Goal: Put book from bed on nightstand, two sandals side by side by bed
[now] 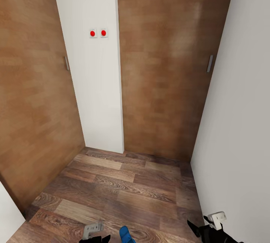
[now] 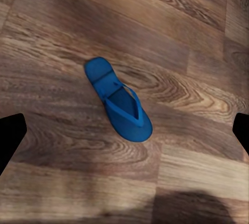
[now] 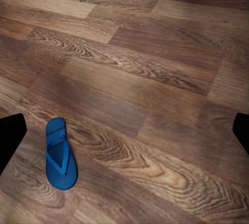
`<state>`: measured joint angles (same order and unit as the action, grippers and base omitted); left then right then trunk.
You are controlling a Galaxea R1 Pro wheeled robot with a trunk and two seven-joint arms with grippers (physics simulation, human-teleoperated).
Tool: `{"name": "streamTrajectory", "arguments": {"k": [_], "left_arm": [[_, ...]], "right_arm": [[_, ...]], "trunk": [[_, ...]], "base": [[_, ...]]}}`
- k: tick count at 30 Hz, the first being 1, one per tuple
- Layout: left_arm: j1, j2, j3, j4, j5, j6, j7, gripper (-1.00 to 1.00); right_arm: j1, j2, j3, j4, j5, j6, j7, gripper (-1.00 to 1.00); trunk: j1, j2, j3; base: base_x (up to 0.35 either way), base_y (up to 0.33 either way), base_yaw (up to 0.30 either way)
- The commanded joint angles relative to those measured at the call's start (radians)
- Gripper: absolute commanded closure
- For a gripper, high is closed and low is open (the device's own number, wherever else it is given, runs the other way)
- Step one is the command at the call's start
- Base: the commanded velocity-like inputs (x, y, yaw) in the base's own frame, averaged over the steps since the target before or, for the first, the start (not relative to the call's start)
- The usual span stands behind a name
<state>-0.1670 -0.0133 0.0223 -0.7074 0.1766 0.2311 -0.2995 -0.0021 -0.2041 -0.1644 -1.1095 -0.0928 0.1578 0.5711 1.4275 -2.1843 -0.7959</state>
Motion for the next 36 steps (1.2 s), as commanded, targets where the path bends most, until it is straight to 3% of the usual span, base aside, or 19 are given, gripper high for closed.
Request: {"name": "streamTrajectory", "arguments": {"k": [1, 32, 36], "left_arm": [[0.0, 0.0, 0.002, -0.001, 0.011, 0.01, -0.003, -1.0], [0.0, 0.0, 0.003, -0.001, 0.011, 0.01, -0.001, -1.0], [0.0, -0.001, 0.005, -0.003, 0.017, 0.015, 0.001, -1.0]], "right_arm": [[0.0, 0.0, -0.001, -0.001, -0.01, 0.009, 0.004, -1.0], [-0.001, 0.001, -0.001, -0.001, -0.01, 0.009, 0.004, -1.0], [-0.001, 0.001, -0.001, -0.001, -0.01, 0.009, 0.004, -1.0]], "trunk": [[0.004, -0.008, -0.004], [0.123, -0.225, -0.101], [0.123, -0.225, -0.101]], "base": [[0.0, 0.0, 0.0], [0.0, 0.0, 0.0], [0.0, 0.0, 0.0]]}}
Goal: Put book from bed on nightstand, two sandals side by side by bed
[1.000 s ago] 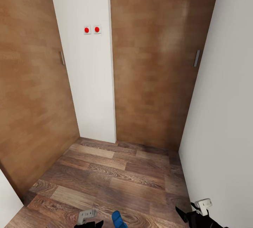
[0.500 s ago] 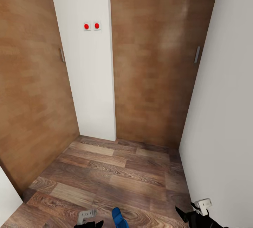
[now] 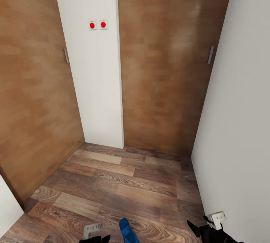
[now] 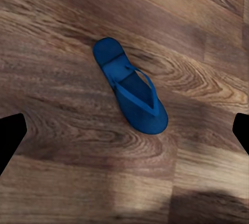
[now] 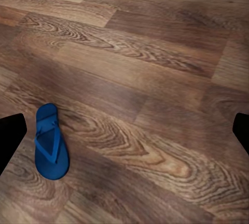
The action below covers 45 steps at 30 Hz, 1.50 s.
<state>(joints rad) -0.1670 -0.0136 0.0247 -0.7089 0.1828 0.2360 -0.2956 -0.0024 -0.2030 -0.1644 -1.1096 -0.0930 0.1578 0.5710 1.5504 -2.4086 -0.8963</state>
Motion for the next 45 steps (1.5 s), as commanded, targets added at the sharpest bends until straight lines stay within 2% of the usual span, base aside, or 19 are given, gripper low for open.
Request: {"name": "streamTrajectory", "arguments": {"k": [1, 3, 5, 8, 11, 17, 21, 24, 28, 34, 36, 38, 39, 42, 45], "left_arm": [[0.0, -0.009, 0.004, -0.002, 0.016, 0.011, -0.002, -1.0], [0.0, -0.026, 0.005, -0.004, 0.028, 0.012, 0.004, -1.0], [-0.001, -0.047, 0.008, -0.008, 0.055, 0.012, 0.027, -1.0], [-0.002, -0.057, 0.008, -0.012, 0.098, 0.011, 0.066, -1.0], [-0.008, -0.074, 0.009, -0.028, 0.189, 0.01, 0.148, -1.0], [-0.046, -0.095, 0.009, -0.055, 0.313, 0.009, 0.303, -1.0], [-0.058, -0.104, 0.009, -0.059, 0.39, 0.007, 0.367, -1.0], [-0.063, -0.107, 0.009, -0.06, 0.437, 0.003, 0.386, -1.0], [-0.064, -0.107, 0.008, -0.057, 0.451, -0.022, 0.391, -1.0], [-0.065, -0.108, 0.007, -0.053, 0.453, -0.059, 0.402, -1.0], [-0.065, -0.108, 0.006, -0.053, 0.452, -0.076, 0.431, -1.0], [-0.065, -0.111, 0.004, -0.053, 0.45, -0.109, 0.501, -1.0], [-0.065, -0.115, 0.003, -0.054, 0.45, -0.137, 0.559, -1.0], [-0.065, -0.128, 0.002, -0.054, 0.449, -0.162, 0.612, -1.0], [-0.065, -0.137, 0.001, -0.055, 0.449, -0.172, 0.637, -1.0]], "right_arm": [[0.0, 0.0, -0.001, -0.001, -0.01, 0.009, 0.004, -1.0], [0.0, -0.001, -0.001, -0.001, -0.01, 0.009, 0.004, -1.0], [0.0, -0.001, -0.001, -0.001, -0.01, 0.009, 0.004, -1.0], [0.0, -0.001, -0.001, -0.001, -0.009, 0.009, 0.004, -1.0], [-0.001, -0.001, 0.0, -0.001, -0.009, 0.009, 0.004, -1.0], [-0.001, 0.0, 0.0, -0.001, -0.006, 0.009, 0.004, -1.0], [0.0, 0.0, 0.0, -0.002, -0.005, 0.009, 0.004, -1.0], [-0.001, 0.0, 0.0, -0.002, -0.004, 0.009, 0.004, -1.0], [0.0, 0.0, 0.0, -0.002, -0.004, 0.009, 0.005, -1.0], [0.0, 0.0, 0.0, -0.002, -0.004, 0.009, 0.005, -1.0], [-0.001, 0.0, 0.0, -0.002, -0.004, 0.009, 0.005, -1.0], [-0.001, 0.0, 0.0, -0.003, -0.004, 0.009, 0.005, -1.0], [-0.001, 0.0, 0.0, -0.003, -0.004, 0.009, 0.004, -1.0], [-0.001, 0.0, 0.0, -0.003, -0.004, 0.009, 0.005, -1.0], [0.0, 0.0, 0.0, -0.003, -0.004, 0.009, 0.004, -1.0]], "trunk": [[0.0, 0.0, -0.001], [0.0, 0.0, -0.001], [0.0, 0.0, -0.001], [0.0, 0.0, -0.001], [0.0, 0.0, -0.001], [0.0, 0.0, -0.001], [0.0, 0.0, -0.001], [0.0, 0.0, -0.001], [0.0, 0.0, -0.001], [0.0, 0.0, -0.001], [0.0, 0.0, -0.001], [0.0, 0.0, -0.001], [0.0, 0.0, -0.001], [0.0, 0.0, -0.001], [0.0, 0.0, -0.001]], "base": [[0.0, 0.0, 0.0], [0.0, 0.0, 0.0], [0.0, 0.0, 0.0], [0.0, 0.0, 0.0], [0.0, 0.0, 0.0], [0.0, 0.0, 0.0], [0.0, 0.0, 0.0], [0.0, 0.0, 0.0], [0.0, 0.0, 0.0], [0.0, 0.0, 0.0], [0.0, 0.0, 0.0], [0.0, 0.0, 0.0], [0.0, 0.0, 0.0], [0.0, 0.0, 0.0], [0.0, 0.0, 0.0]]}}
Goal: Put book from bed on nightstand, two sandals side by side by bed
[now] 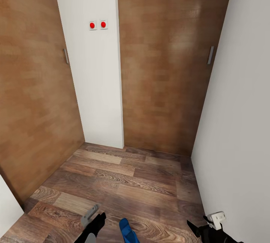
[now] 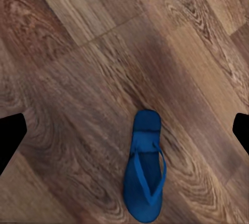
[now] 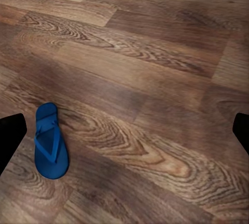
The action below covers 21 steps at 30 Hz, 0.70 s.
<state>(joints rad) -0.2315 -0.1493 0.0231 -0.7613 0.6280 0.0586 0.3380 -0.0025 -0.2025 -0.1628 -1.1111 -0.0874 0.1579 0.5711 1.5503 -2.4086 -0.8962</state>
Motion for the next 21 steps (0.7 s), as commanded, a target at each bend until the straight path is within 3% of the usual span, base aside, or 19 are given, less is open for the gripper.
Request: {"name": "streamTrajectory", "arguments": {"k": [1, 5, 14, 21], "left_arm": [[0.0, -0.003, 0.002, -0.002, 0.004, 0.003, 0.01, -1.0], [0.0, -0.014, -0.014, -0.003, 0.004, -0.001, 0.02, -1.0], [0.0, -0.025, -0.196, 0.0, 0.009, -0.002, 0.026, -1.0], [0.0, -0.025, -0.21, 0.009, 0.01, -0.002, 0.025, -1.0]], "right_arm": [[0.0, 0.0, -0.001, -0.001, -0.009, 0.009, 0.004, -1.0], [0.0, 0.0, -0.001, -0.001, -0.009, 0.009, 0.004, -1.0], [0.0, 0.0, -0.001, -0.002, -0.009, 0.009, 0.005, -1.0], [-0.001, 0.0, -0.001, -0.003, -0.009, 0.009, 0.004, -1.0]], "trunk": [[0.0, 0.0, -0.001], [0.0, 0.0, -0.001], [0.0, 0.0, -0.001], [0.0, 0.0, -0.001]], "base": [[0.0, 0.0, 0.0], [0.0, 0.0, 0.0], [0.0, 0.0, 0.0], [0.0, 0.0, 0.0]]}}
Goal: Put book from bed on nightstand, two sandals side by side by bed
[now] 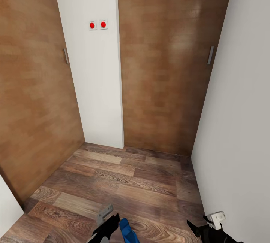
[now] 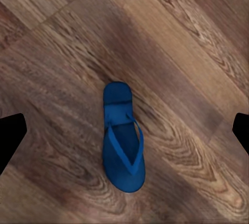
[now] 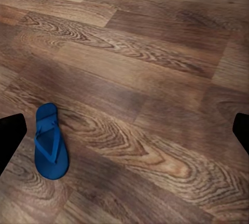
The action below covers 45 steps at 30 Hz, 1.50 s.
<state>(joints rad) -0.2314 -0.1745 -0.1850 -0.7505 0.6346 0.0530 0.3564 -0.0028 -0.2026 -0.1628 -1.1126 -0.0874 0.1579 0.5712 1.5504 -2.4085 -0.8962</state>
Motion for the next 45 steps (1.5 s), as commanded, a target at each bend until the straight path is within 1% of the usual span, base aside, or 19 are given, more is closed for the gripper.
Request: {"name": "streamTrajectory", "arguments": {"k": [1, 2, 15, 26, 32, 33, 37, 39, 40, 41, 42, 43, 45], "left_arm": [[0.0, 0.0, -0.003, 0.001, 0.003, 0.004, 0.006, -1.0], [0.0, 0.0, -0.003, 0.002, 0.003, 0.004, 0.006, -1.0], [0.0, 0.0, -0.004, 0.003, 0.003, 0.004, 0.005, -1.0], [0.0, 0.0, -0.005, 0.003, 0.003, 0.004, 0.001, -1.0], [0.0, 0.0, -0.005, 0.003, 0.002, 0.004, 0.0, -1.0], [0.0, 0.0, -0.005, 0.003, 0.003, 0.004, 0.0, -1.0], [0.0, 0.0, -0.005, 0.002, 0.002, 0.004, 0.0, -1.0], [0.0, 0.0, -0.005, 0.002, 0.002, 0.004, 0.0, -1.0], [0.0, 0.0, -0.005, 0.002, 0.002, 0.004, 0.0, -1.0], [0.0, 0.0, -0.005, 0.002, 0.002, 0.004, 0.0, -1.0], [0.0, 0.0, -0.005, 0.002, 0.002, 0.004, 0.0, -1.0], [0.0, 0.0, -0.005, 0.002, 0.002, 0.004, -0.001, -1.0], [0.0, 0.0, -0.005, 0.002, 0.003, 0.004, -0.002, -1.0]], "right_arm": [[0.0, 0.0, -0.001, -0.001, -0.009, 0.009, 0.004, -1.0], [0.0, 0.0, -0.001, -0.001, -0.009, 0.009, 0.004, -1.0], [0.0, 0.0, -0.001, -0.001, -0.009, 0.009, 0.004, -1.0], [0.0, 0.0, -0.002, -0.001, -0.009, 0.009, 0.004, -1.0], [0.0, -0.001, -0.005, -0.007, -0.011, 0.01, 0.004, -1.0], [0.0, -0.001, -0.006, -0.02, -0.011, 0.01, 0.004, -1.0], [0.0, 0.0, -0.008, -0.121, -0.009, 0.031, 0.002, -1.0], [0.0, 0.002, -0.009, -0.213, -0.008, 0.063, 0.0, -1.0], [0.0, 0.003, -0.009, -0.295, -0.008, 0.089, -0.032, -1.0], [0.0, 0.003, -0.009, -0.31, -0.008, 0.093, -0.049, -1.0], [0.0, 0.004, -0.009, -0.336, -0.008, 0.098, -0.089, -1.0], [0.0, 0.004, -0.009, -0.346, -0.007, 0.1, -0.112, -1.0], [0.0, 0.005, -0.008, -0.369, -0.007, 0.103, -0.206, -1.0]], "trunk": [[0.0, 0.0, -0.001], [0.0, 0.0, -0.001], [0.05, -0.091, -0.042], [0.055, -0.094, -0.084], [0.055, -0.094, -0.084], [0.055, -0.094, -0.084], [0.055, -0.094, -0.084], [0.055, -0.094, -0.084], [0.055, -0.094, -0.084], [0.055, -0.094, -0.084], [0.055, -0.094, -0.084], [0.055, -0.094, -0.084], [0.055, -0.094, -0.084]], "base": [[0.0, 0.0, 0.0], [0.0, 0.0, 0.0], [0.0, 0.0, 0.0], [0.0, 0.0, 0.0], [0.0, 0.0, 0.0], [0.0, 0.0, 0.0], [0.0, 0.0, 0.0], [0.0, 0.0, 0.0], [0.0, 0.0, 0.0], [0.0, 0.0, 0.0], [0.0, 0.0, 0.0], [0.0, 0.0, 0.0], [0.0, 0.0, 0.0]]}}
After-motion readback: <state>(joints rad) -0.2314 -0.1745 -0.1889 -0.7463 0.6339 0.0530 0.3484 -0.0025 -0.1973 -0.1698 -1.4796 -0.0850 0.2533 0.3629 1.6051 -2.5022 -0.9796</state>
